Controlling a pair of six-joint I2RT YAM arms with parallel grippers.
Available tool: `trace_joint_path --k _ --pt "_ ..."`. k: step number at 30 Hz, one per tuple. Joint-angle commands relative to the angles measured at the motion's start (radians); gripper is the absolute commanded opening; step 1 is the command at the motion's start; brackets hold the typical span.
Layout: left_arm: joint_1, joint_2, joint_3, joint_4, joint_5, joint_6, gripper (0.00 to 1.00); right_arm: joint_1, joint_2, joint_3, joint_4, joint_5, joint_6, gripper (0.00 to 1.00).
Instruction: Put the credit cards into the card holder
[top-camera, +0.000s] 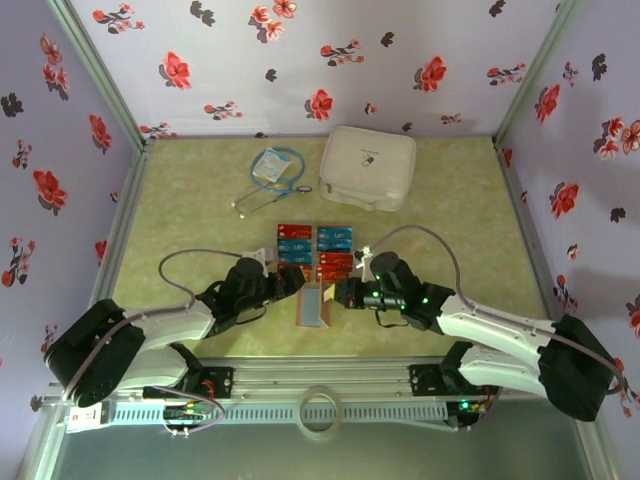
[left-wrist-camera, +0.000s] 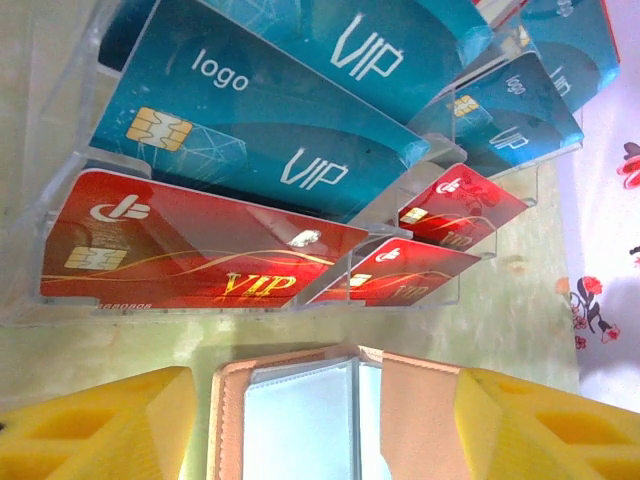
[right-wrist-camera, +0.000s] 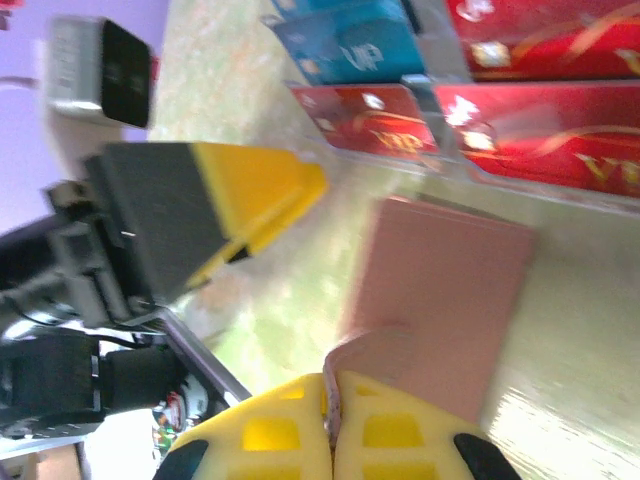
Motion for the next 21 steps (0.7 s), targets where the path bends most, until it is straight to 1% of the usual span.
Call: trace_joint_path --k 1,8,12,18,21 --pt "-0.016 -0.033 0.023 -0.122 -0.034 0.077 0.7 -0.013 -0.038 -0.04 -0.03 0.03 -0.02 0.0" --pt "-0.062 -0.022 0.08 -0.256 -0.081 0.153 0.7 -0.031 -0.101 -0.085 -0.094 0.069 -0.031 0.0" --pt "-0.097 0.008 0.109 -0.298 -0.103 0.186 0.7 -0.053 -0.133 -0.116 -0.133 0.092 -0.045 0.0" --pt "-0.152 0.1 0.176 -0.347 -0.136 0.237 0.7 -0.084 -0.131 -0.178 -0.142 0.114 -0.051 0.0" --pt "-0.165 0.153 0.194 -0.351 -0.145 0.241 0.7 -0.091 -0.115 -0.187 -0.151 0.137 -0.059 0.0"
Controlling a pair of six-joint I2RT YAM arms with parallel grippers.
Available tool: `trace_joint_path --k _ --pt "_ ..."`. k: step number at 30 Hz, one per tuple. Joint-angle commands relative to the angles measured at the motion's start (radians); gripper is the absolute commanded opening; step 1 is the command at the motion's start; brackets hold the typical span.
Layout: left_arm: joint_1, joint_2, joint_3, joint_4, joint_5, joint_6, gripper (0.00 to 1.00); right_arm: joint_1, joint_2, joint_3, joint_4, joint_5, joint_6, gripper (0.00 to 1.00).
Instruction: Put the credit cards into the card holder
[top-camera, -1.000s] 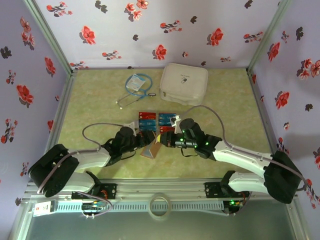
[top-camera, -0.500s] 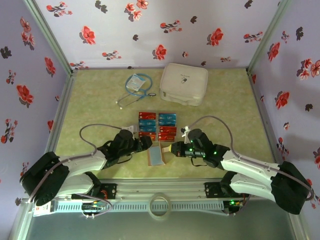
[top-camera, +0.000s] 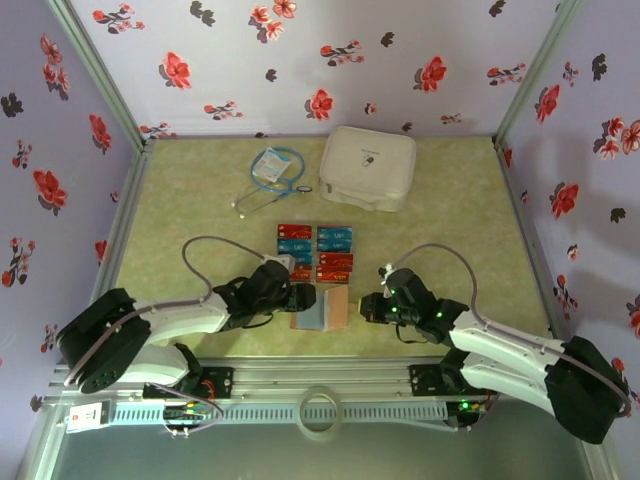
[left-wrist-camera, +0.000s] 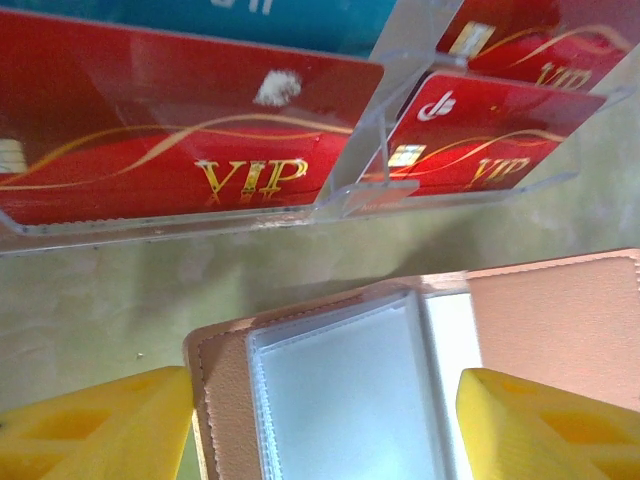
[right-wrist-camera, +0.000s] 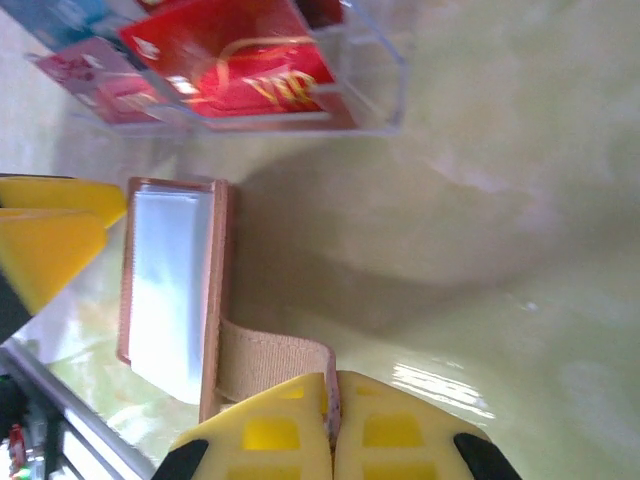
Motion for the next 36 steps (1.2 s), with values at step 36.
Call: trace_joint_path --k 36 --pt "-0.03 0.025 0.041 -0.059 -0.058 0.026 0.69 0.07 0.164 0.174 -0.016 0.017 -0.031 0.2"
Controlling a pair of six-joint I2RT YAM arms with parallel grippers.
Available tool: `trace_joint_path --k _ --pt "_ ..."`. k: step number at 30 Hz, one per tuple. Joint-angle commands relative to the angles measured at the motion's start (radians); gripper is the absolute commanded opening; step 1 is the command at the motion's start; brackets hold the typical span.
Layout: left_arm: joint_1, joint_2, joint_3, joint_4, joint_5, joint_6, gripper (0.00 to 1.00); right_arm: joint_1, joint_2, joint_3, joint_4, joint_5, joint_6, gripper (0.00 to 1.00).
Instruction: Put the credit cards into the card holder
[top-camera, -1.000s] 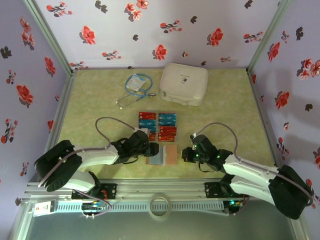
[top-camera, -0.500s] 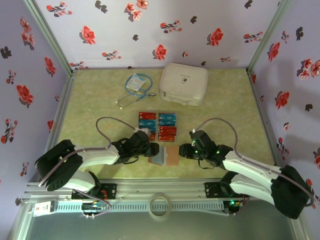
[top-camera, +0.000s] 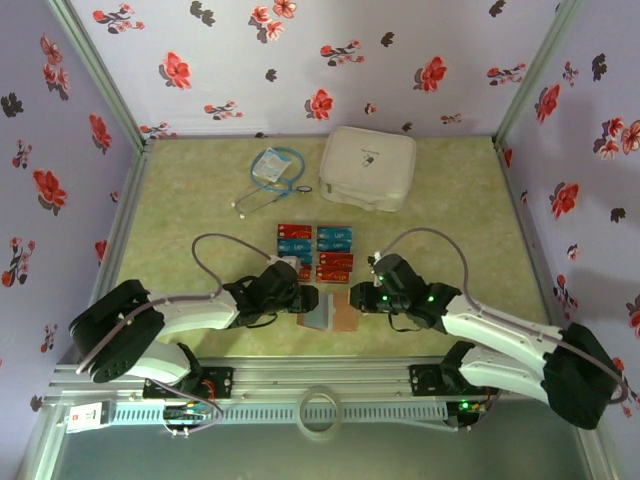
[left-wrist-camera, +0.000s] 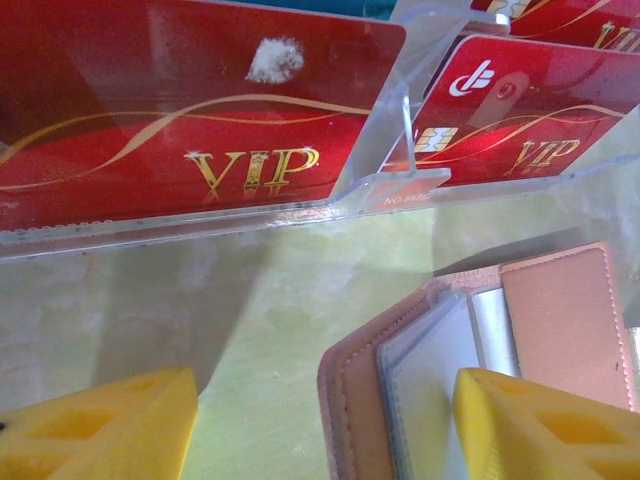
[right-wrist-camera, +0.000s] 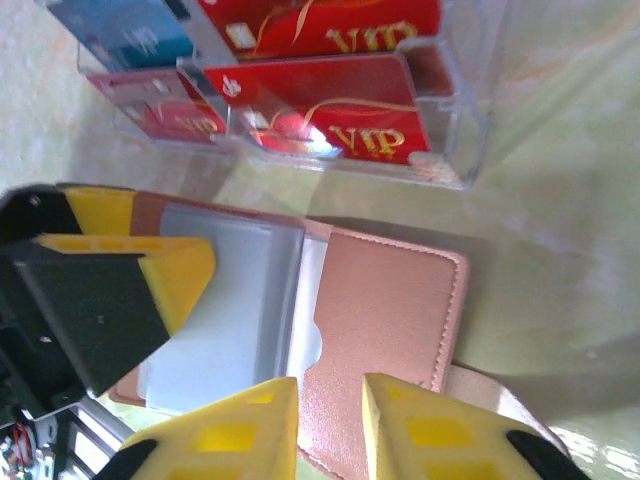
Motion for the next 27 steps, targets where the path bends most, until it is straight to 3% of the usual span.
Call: trace_joint_path --k 1,11,27 --pt "-0.005 -0.038 0.003 -0.027 -0.021 0.003 0.69 0.022 0.068 -0.034 0.123 -0.012 0.022 0.2" --pt "0.08 -0.13 -0.084 0.102 0.075 -0.071 0.68 0.026 0.211 -0.097 0.26 0.0 0.035 0.16" --pt "0.126 -0.141 -0.144 0.226 0.145 -0.125 0.51 0.026 0.242 -0.116 0.274 0.021 0.037 0.15"
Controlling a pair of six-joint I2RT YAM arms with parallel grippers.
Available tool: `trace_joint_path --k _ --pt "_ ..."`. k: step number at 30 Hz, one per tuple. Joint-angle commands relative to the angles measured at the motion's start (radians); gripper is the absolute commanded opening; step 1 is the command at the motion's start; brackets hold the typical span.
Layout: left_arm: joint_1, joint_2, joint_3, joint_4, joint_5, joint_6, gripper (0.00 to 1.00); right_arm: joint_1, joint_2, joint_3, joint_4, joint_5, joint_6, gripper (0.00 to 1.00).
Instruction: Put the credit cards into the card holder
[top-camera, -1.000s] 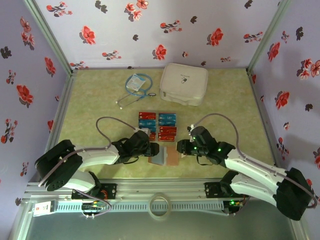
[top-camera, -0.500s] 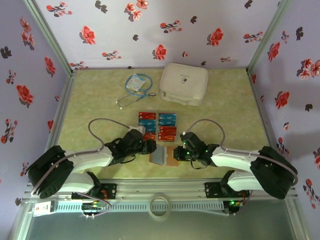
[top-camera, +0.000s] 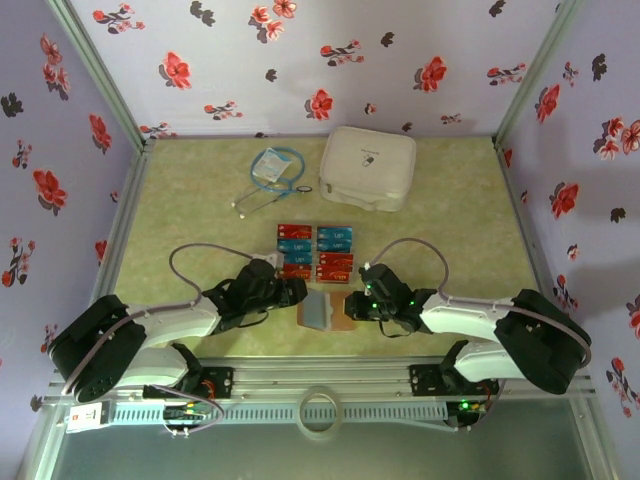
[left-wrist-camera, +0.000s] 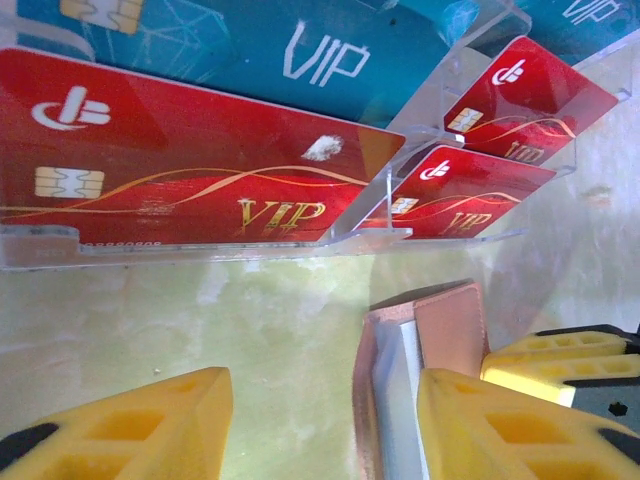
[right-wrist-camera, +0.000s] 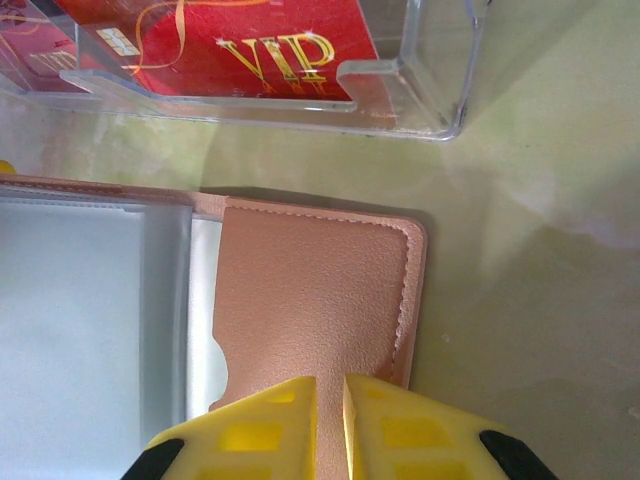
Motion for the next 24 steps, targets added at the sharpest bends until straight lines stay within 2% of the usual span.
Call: trace_joint_path --k 1,11,24 --pt "0.01 -0.014 -0.011 0.047 0.019 -0.014 0.5 0.006 0.017 -0.021 0.003 0.027 0.011 0.14" --pt "0.013 -0.029 -0.033 0.063 0.023 -0.024 0.36 0.006 0.036 -0.023 0.01 0.029 0.01 0.14" --pt "0.023 -0.095 -0.07 0.056 0.023 -0.036 0.36 0.006 0.059 -0.027 0.022 0.031 0.009 0.12"
